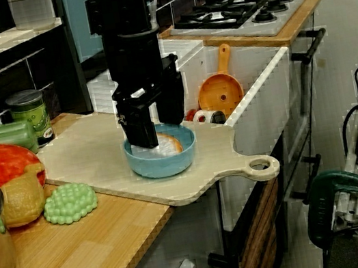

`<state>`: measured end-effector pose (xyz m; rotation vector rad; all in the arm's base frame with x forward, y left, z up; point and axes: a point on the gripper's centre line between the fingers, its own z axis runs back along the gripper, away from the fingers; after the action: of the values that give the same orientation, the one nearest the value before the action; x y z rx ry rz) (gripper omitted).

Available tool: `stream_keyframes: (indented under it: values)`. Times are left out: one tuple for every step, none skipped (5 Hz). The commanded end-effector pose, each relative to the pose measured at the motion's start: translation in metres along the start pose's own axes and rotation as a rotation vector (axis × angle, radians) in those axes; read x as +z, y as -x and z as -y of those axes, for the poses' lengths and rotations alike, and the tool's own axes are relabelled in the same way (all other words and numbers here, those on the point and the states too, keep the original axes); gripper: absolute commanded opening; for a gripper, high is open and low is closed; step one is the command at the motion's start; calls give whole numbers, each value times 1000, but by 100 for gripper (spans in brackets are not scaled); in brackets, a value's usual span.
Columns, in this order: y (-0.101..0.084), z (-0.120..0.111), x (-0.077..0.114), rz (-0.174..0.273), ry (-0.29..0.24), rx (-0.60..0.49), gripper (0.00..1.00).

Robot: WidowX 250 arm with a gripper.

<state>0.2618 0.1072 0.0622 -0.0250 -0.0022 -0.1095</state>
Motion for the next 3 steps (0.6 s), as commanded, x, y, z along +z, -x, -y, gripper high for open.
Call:
stream_keyframes:
  values:
    - [-3, -5, 11, 6, -5, 0, 100]
    - [-3, -10, 16, 6, 1, 3, 100]
    - [-5, -14, 18, -1, 8, 6, 100]
